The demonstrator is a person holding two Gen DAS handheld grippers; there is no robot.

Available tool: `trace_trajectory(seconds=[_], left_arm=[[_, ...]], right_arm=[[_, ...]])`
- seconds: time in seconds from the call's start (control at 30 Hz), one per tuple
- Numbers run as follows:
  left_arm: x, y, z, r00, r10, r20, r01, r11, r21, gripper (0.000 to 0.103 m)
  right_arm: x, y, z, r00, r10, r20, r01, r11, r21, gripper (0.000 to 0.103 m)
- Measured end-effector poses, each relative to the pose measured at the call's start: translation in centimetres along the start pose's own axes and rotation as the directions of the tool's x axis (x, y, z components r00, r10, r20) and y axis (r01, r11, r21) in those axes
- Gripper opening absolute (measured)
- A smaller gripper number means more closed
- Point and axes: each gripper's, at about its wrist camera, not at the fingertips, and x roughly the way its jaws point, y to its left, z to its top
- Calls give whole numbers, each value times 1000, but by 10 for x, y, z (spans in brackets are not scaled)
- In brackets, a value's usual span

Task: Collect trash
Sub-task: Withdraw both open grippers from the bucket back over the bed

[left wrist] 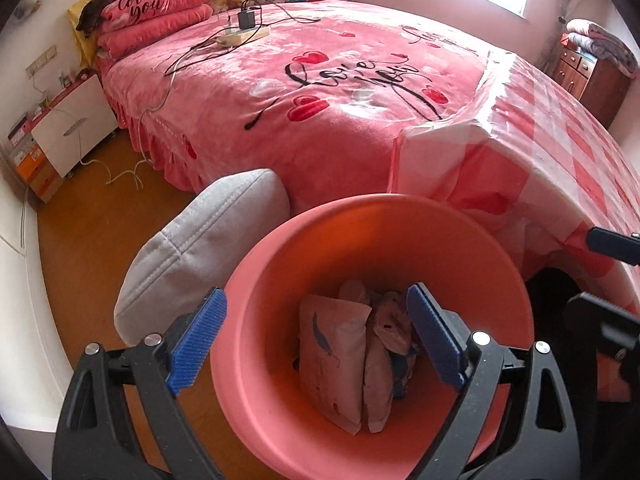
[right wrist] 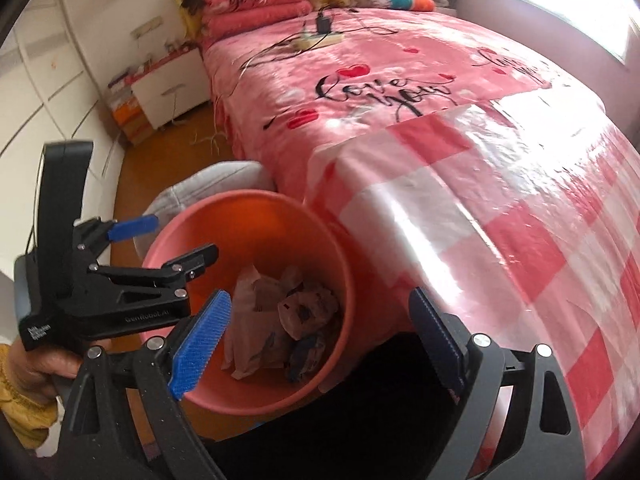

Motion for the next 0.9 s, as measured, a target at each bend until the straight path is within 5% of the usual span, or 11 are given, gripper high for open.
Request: trace_trajectory(seconds=[0.67,0.9], left_arm=[[-31,-54,29,994,9,106,-18,996,84,97],[-41,-81,36,992,-39,119,23,991,128,97]], right_arm=[[-54,-62,-11,983,53,177,-85,980,178,94],[-69,-88,-22,974,42,223,-97,966,241,95]])
